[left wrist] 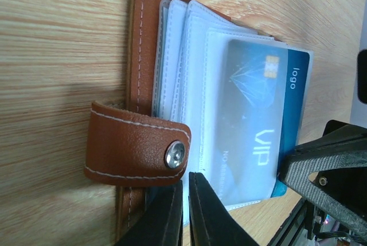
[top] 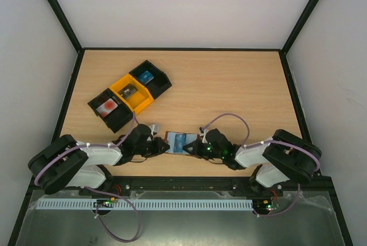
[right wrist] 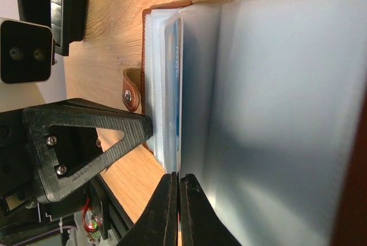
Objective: Take the credit cards out of the card holder
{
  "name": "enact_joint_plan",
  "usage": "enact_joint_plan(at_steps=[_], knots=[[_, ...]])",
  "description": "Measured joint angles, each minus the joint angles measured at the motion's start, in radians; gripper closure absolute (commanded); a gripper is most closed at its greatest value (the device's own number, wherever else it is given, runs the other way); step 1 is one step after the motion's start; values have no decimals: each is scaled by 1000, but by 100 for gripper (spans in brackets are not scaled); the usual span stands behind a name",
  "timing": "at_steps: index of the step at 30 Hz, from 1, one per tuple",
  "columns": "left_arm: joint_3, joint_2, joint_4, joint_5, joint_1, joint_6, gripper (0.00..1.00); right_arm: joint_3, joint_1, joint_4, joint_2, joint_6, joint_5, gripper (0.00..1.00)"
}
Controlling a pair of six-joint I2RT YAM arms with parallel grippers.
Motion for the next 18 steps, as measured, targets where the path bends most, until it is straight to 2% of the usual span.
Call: enact_joint_plan(at_steps=[14,15,18], knots=[[0,-29,-42,-23,0,1,91,-36,0,-337,-353,-73,137,98],[0,-32,-47,-24,0,2,89,-36,0,-354,-367,-78,143,98],[9,-46,-74,-28,0,11,73,-35,0,-409,-402,-101,161,98]])
